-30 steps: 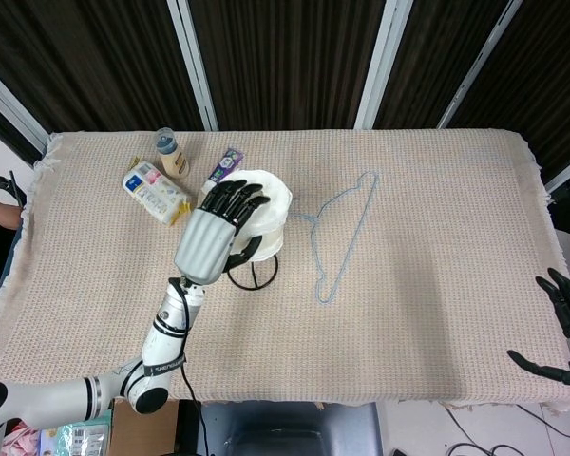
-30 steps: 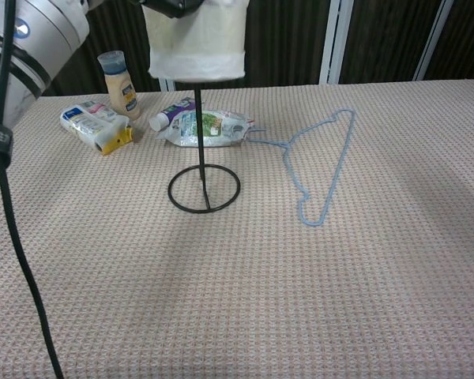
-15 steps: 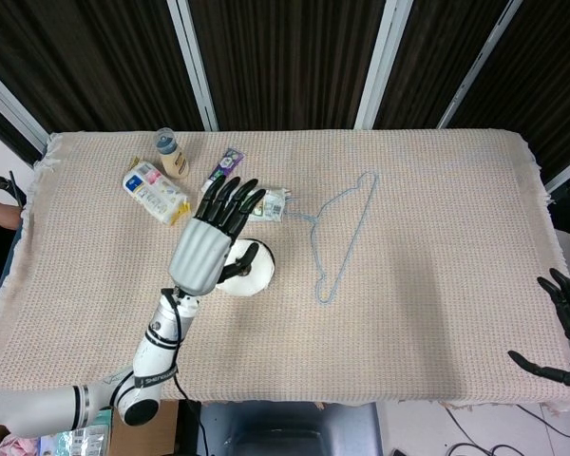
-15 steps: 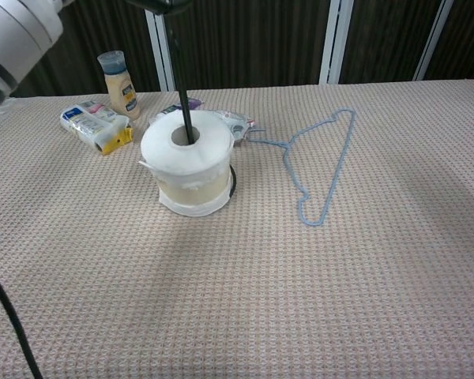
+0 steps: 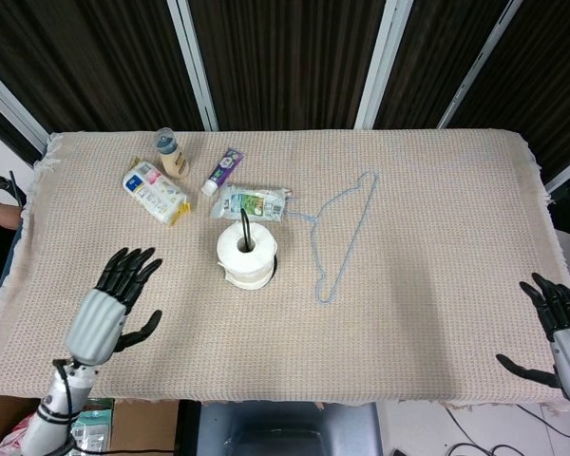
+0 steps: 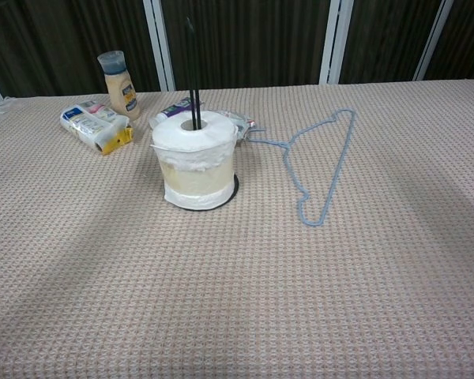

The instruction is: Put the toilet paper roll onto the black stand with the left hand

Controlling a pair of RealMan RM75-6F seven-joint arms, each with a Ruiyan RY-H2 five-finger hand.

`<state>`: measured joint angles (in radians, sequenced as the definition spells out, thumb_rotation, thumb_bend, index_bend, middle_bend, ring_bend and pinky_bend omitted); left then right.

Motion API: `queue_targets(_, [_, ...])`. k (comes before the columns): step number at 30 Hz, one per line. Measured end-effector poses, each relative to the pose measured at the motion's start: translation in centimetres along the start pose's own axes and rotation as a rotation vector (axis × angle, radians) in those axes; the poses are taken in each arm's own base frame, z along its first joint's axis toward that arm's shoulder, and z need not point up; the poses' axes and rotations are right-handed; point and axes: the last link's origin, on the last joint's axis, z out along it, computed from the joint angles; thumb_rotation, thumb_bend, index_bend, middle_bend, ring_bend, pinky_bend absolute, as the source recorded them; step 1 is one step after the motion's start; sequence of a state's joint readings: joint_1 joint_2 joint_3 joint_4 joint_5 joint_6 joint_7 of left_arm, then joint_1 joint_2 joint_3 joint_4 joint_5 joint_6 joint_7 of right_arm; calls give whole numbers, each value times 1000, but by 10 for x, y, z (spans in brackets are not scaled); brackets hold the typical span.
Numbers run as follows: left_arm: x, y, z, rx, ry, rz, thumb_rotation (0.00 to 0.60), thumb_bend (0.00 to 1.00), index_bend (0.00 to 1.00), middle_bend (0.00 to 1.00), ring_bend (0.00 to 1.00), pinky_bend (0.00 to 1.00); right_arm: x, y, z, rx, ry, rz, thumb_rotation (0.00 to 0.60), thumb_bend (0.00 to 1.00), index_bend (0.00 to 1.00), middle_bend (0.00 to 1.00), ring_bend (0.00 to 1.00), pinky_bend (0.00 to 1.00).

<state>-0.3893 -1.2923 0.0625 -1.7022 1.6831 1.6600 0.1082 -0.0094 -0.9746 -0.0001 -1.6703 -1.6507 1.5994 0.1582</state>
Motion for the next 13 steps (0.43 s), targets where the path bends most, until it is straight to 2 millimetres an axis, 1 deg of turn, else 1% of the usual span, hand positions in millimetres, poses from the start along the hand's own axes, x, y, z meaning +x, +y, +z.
queue_targets(8, [-14, -67, -82, 156, -107, 85, 600, 398, 0, 0, 0, 4, -10, -9, 3, 11, -7, -29, 600, 160, 0, 0, 0, 0])
queue_targets(9, [-15, -76, -95, 187, -128, 94, 600, 398, 0, 0, 0, 1, -11, -10, 3, 11, -6, -31, 600, 159, 0, 0, 0, 0])
queue_targets(11, [-14, -84, -110, 219, -148, 103, 600, 399, 0, 0, 0, 0, -12, -10, 3, 10, -4, -36, 600, 160, 0, 0, 0, 0])
queue_targets(13, [-12, -85, -114, 227, -136, 101, 600, 399, 0, 0, 0, 0, -12, -11, 4, 8, -2, -40, 600, 159, 0, 0, 0, 0])
